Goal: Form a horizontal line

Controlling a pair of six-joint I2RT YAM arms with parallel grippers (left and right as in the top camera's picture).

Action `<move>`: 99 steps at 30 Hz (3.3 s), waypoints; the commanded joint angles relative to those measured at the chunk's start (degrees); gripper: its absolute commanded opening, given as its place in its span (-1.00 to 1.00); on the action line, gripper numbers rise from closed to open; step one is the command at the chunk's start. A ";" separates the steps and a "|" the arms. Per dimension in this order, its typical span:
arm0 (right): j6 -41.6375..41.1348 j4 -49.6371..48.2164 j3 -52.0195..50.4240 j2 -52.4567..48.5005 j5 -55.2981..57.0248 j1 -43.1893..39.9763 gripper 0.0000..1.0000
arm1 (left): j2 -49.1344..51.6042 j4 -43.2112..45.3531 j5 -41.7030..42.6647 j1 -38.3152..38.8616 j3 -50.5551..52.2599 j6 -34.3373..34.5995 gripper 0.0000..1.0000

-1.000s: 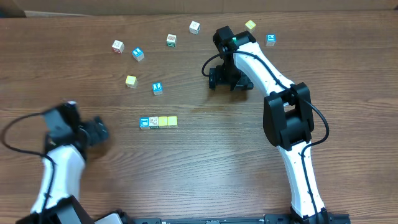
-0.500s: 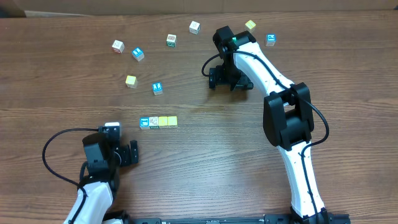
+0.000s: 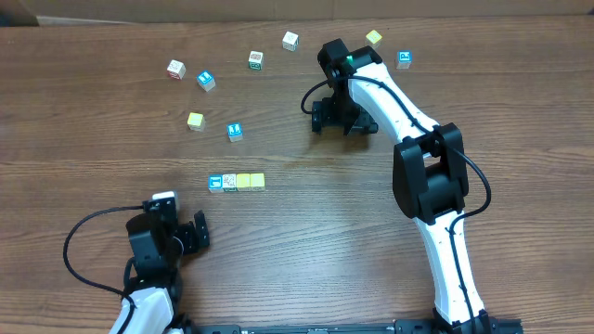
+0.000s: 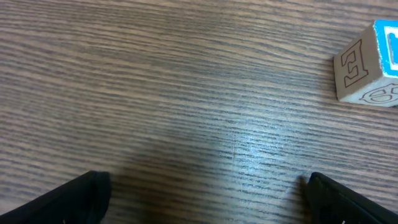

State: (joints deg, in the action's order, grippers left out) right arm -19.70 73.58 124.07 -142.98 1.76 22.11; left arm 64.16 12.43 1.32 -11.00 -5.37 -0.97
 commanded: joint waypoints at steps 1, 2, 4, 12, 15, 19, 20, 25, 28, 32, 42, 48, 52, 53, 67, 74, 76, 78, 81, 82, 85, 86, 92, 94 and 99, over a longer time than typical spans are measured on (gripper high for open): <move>-0.24 0.00 -0.22 1.53 1.16 -0.07 1.00 | 0.13 -2.47 -1.27 -0.33 4.52 1.49 0.99; -0.24 0.00 -0.20 1.53 1.16 -0.07 1.00 | -0.74 -2.49 -1.29 -0.33 5.11 1.46 0.99; -0.24 -0.02 -0.20 1.53 1.16 -0.07 1.00 | -2.12 -3.30 -1.31 -0.31 5.11 1.42 0.99; -0.24 -0.02 -0.20 1.53 1.16 -0.07 1.00 | -10.80 -7.74 -1.27 -0.31 5.11 1.44 0.99; -0.24 0.00 -0.20 1.53 1.16 -0.07 1.00 | -13.73 -9.75 -1.31 -0.31 5.11 1.40 0.99; -0.24 0.00 -0.22 1.53 1.16 -0.07 1.00 | -17.75 -14.47 -1.31 -0.31 5.11 1.40 0.99; -0.24 0.00 -0.22 1.53 1.16 -0.07 1.00 | -18.51 -15.32 -1.33 -0.31 5.11 1.40 0.99; -0.24 -0.02 -0.20 1.53 1.16 -0.07 1.00 | -20.00 -15.72 -1.53 -0.31 5.11 1.16 0.99; -0.24 0.00 -0.20 1.53 1.16 -0.07 1.00 | -20.85 -16.92 -1.51 -0.31 5.11 1.16 0.99; -0.24 0.00 -0.20 1.53 1.16 -0.07 1.00 | -24.35 -16.98 -1.44 -0.31 5.11 1.16 0.99; -0.24 0.00 -0.20 1.53 1.16 -0.07 1.00 | -39.98 -16.96 -0.24 0.17 5.09 1.40 0.99; -0.24 -0.02 -0.22 1.53 1.16 -0.07 1.00 | -47.23 -16.96 -0.70 4.66 5.09 0.24 0.99; -0.24 0.00 -0.20 1.53 1.16 -0.07 1.00 | -54.05 -16.96 -1.25 8.02 5.09 -1.16 0.99; -0.24 0.00 -0.20 1.53 1.16 -0.07 1.00 | -55.98 -16.98 -1.33 8.96 5.09 -2.69 0.99; -0.24 0.00 -0.20 1.53 1.16 -0.07 1.00 | -63.98 -17.05 -1.79 11.13 5.09 -7.34 0.99; -0.24 0.00 -0.20 1.53 1.16 -0.07 1.00 | -63.98 -16.83 -1.42 11.13 5.09 -7.80 0.99; -0.24 0.00 -0.20 1.53 1.16 -0.07 1.00 | -63.98 -16.83 -1.40 11.15 5.09 -7.80 0.99; -0.24 0.00 -0.20 1.53 1.16 -0.07 1.00 | -63.98 -16.85 -1.40 11.15 5.09 -7.80 0.99; -0.24 0.00 -0.20 1.53 1.16 -0.07 1.00 | -63.95 -16.87 -1.40 11.13 5.09 -7.80 0.99; -0.24 0.00 -0.22 1.53 1.16 -0.07 1.00 | -63.95 -16.87 -1.42 11.13 5.09 -7.80 0.99; -0.24 0.00 -0.20 1.53 1.16 -0.07 1.00 | -63.95 -16.87 -1.44 11.13 5.09 -7.80 0.99; -0.24 0.00 -0.22 1.53 1.16 -0.07 1.00 | -63.95 -16.87 -1.42 11.15 5.09 -7.80 0.99; -0.24 0.00 -0.22 1.53 1.16 -0.07 1.00 | -63.95 -16.87 -1.44 11.13 5.09 -7.80 0.99; -0.24 0.00 -0.22 1.53 1.16 -0.07 1.00 | -63.95 -16.87 -1.44 11.13 5.09 -7.80 0.99; -0.24 0.00 -0.22 1.53 1.16 -0.07 1.00 | -63.95 -16.87 -1.42 11.13 5.09 -7.80 0.99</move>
State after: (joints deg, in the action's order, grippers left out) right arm -19.70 73.56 124.07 -142.98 1.78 22.11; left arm 0.95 -4.69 0.23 -0.08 -0.64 -7.70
